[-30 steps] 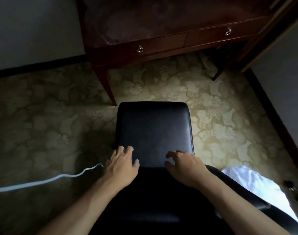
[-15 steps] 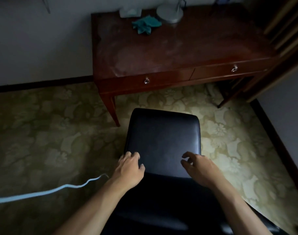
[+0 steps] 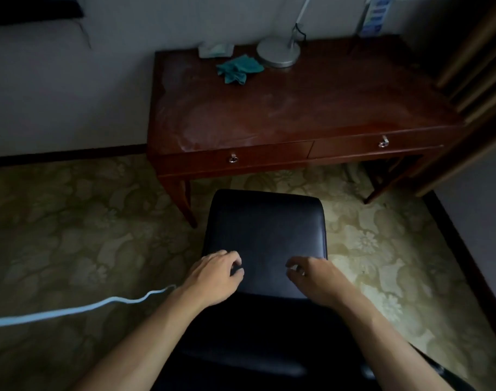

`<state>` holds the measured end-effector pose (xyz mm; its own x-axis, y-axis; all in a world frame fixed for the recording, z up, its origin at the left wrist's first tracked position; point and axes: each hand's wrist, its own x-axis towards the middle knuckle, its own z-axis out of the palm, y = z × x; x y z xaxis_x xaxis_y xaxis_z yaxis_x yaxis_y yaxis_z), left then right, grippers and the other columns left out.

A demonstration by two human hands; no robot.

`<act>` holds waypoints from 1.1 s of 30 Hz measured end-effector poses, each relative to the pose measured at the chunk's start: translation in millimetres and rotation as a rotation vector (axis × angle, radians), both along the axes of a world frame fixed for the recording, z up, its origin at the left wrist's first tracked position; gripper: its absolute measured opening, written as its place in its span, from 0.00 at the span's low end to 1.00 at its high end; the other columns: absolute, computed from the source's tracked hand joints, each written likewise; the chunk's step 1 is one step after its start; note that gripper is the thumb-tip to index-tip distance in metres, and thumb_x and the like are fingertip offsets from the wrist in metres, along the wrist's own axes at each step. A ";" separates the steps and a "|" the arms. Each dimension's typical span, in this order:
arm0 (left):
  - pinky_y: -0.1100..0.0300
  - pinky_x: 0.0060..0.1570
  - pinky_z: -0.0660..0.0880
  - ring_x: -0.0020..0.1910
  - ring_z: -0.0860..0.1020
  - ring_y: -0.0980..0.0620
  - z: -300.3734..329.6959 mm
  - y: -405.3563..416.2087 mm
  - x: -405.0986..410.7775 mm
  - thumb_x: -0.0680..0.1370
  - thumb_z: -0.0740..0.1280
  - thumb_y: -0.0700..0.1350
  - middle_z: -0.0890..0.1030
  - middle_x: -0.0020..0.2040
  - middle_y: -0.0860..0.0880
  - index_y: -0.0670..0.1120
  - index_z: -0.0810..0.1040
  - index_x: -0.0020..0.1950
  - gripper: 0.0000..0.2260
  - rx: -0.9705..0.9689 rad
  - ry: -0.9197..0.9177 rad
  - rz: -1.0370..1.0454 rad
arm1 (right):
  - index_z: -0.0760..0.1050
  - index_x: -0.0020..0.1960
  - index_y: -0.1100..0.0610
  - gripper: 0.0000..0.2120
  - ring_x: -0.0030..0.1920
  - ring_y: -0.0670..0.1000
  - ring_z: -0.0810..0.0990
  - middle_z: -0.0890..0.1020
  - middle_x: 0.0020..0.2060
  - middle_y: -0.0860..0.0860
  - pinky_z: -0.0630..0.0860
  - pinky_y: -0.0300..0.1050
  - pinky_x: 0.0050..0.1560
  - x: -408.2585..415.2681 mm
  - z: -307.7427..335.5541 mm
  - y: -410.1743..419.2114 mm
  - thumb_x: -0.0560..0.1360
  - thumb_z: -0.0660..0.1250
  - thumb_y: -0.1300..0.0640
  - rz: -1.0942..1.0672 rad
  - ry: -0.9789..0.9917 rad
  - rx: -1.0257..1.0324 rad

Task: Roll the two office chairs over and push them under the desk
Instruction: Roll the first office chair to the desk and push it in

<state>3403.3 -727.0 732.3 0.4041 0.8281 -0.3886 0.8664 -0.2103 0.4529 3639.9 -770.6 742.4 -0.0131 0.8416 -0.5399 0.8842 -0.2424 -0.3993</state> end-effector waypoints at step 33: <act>0.56 0.30 0.64 0.32 0.77 0.49 96.6 -221.4 176.7 0.76 0.55 0.59 0.74 0.29 0.53 0.48 0.67 0.31 0.19 0.444 0.130 0.658 | 0.75 0.55 0.45 0.29 0.48 0.48 0.79 0.81 0.47 0.44 0.74 0.45 0.46 160.1 93.4 -104.5 0.75 0.44 0.30 0.769 0.073 0.503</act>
